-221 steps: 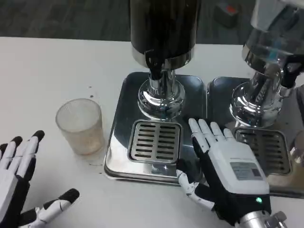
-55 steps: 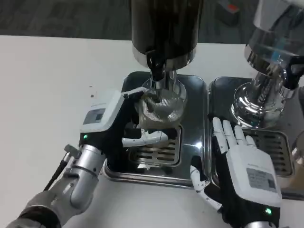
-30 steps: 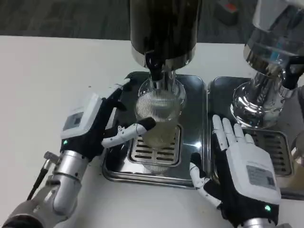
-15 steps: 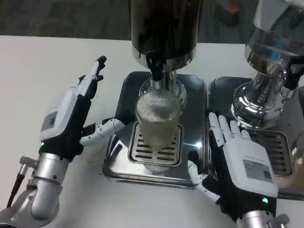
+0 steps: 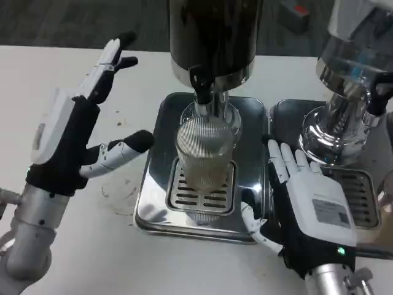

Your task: Grasp the cup under the faucet to collect the drink, then remove the cup.

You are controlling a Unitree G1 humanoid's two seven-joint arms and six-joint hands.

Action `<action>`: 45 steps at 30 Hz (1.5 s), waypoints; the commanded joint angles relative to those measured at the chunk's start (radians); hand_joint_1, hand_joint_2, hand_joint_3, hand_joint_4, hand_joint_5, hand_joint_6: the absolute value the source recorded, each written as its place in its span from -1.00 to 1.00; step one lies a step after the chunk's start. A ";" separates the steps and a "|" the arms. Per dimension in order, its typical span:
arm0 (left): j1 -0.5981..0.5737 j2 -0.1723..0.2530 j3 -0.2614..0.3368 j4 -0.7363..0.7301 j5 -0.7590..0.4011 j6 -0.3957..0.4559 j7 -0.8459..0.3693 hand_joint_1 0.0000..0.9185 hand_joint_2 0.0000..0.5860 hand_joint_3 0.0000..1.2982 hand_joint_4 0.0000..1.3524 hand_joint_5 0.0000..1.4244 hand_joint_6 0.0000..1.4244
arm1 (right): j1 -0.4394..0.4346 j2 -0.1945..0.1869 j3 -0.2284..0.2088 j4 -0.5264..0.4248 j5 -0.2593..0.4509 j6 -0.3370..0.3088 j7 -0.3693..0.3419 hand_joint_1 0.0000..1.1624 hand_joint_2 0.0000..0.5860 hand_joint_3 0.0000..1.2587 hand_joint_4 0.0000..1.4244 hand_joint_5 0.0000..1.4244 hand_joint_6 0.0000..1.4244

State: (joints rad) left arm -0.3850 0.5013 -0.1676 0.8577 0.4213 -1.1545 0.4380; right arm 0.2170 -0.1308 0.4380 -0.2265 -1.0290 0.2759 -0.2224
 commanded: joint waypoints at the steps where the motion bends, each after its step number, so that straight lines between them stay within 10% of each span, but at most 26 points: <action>1: 0.009 -0.008 0.010 -0.066 -0.037 -0.028 -0.090 -1.00 -0.70 -0.87 -1.00 -0.74 -0.81 | -0.005 0.009 -0.004 0.009 0.010 0.004 -0.006 -0.30 0.71 -1.00 -1.00 -1.00 -0.96; 25: 0.020 -0.075 0.023 -0.139 -0.012 -0.069 -0.255 -1.00 -0.67 -0.55 -0.80 -0.44 -0.60 | 0.005 0.036 -0.011 0.021 0.015 0.016 -0.040 -0.30 0.70 -1.00 -1.00 -1.00 -0.95; 45: 0.066 -0.021 0.040 -0.296 0.351 -0.050 -0.049 -1.00 -0.54 -0.43 -0.70 -0.39 -0.55 | -0.003 0.033 -0.011 0.041 0.059 0.008 -0.044 -0.30 0.70 -1.00 -1.00 -1.00 -0.95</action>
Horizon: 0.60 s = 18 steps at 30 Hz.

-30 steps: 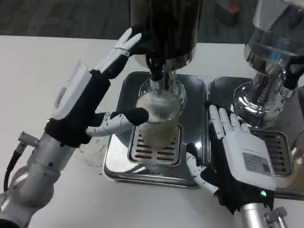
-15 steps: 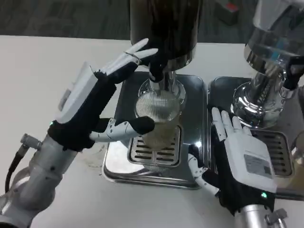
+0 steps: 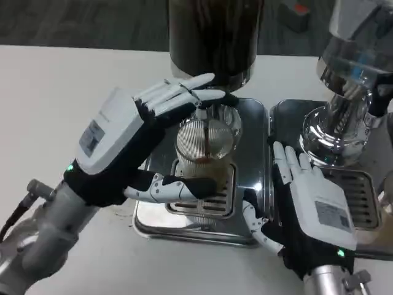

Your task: Grasp the cup under the faucet to collect the drink, then remove the cup.

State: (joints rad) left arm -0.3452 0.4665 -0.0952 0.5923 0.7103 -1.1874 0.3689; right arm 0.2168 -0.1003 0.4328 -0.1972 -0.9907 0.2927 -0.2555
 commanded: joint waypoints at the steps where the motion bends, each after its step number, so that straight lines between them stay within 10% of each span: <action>1: 0.026 0.016 -0.036 -0.032 0.071 -0.013 0.031 -1.00 -0.53 -0.43 -0.70 -0.39 -0.55 | -0.003 0.005 -0.009 0.012 0.028 -0.011 -0.012 -0.30 0.70 -1.00 -1.00 -1.00 -0.95; 18: 0.004 0.057 -0.106 -0.011 0.122 0.035 0.142 -1.00 -0.50 -0.42 -0.70 -0.39 -0.54 | -0.056 0.003 -0.098 0.052 0.336 -0.142 0.065 -0.08 0.20 -1.00 -1.00 -1.00 -1.00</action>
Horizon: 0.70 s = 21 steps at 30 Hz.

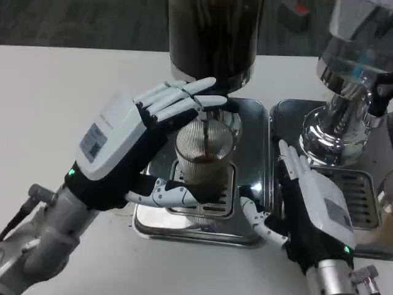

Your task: Grasp the cup under the faucet to collect the drink, then remove the cup.

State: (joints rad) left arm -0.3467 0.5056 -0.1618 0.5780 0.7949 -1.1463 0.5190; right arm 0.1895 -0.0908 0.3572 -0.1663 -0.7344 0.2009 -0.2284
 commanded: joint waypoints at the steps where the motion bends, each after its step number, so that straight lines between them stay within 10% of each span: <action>1: 0.004 0.019 -0.043 0.004 0.037 -0.004 -0.006 -1.00 -0.50 -0.42 -0.70 -0.39 -0.54 | -0.036 -0.007 -0.026 0.027 0.100 -0.059 0.048 -0.07 0.19 -1.00 -1.00 -1.00 -1.00; 21: -0.009 0.033 -0.081 0.020 0.009 0.015 0.009 -1.00 -0.41 -0.39 -0.68 -0.37 -0.54 | -0.196 0.010 -0.075 0.189 0.358 -0.146 0.183 0.21 -0.11 -1.00 -1.00 -1.00 -1.00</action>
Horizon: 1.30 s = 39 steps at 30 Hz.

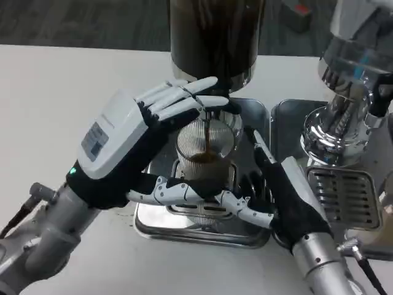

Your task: Grasp the cup under the faucet to collect the drink, then remove the cup.

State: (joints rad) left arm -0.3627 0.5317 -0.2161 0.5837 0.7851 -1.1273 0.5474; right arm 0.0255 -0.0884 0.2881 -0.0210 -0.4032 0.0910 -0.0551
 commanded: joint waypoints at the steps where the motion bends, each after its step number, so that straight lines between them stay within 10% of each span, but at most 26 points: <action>1: 0.007 0.008 -0.026 0.015 0.019 -0.003 -0.019 -1.00 -0.40 -0.38 -0.68 -0.37 -0.54 | -0.037 0.009 -0.005 0.052 0.031 -0.041 0.010 0.21 -0.11 -1.00 -1.00 -1.00 -1.00; 18: -0.003 0.027 0.007 -0.001 -0.072 0.049 -0.079 -1.00 -0.40 -0.55 -0.81 -0.53 -0.69 | -0.090 0.036 -0.011 0.151 0.073 -0.112 0.001 0.20 -0.11 -1.00 -1.00 -1.00 -1.00; 39: 0.079 0.095 0.248 -0.049 -0.243 0.148 -0.126 -1.00 -0.41 -0.94 -1.00 -0.77 -0.89 | -0.112 0.064 -0.023 0.215 0.116 -0.175 0.003 0.16 -0.11 -1.00 -1.00 -1.00 -1.00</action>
State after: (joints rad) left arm -0.3215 0.5965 -0.0018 0.5441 0.5483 -1.0007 0.4152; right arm -0.0760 -0.0363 0.2695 0.1783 -0.2981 -0.0610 -0.0480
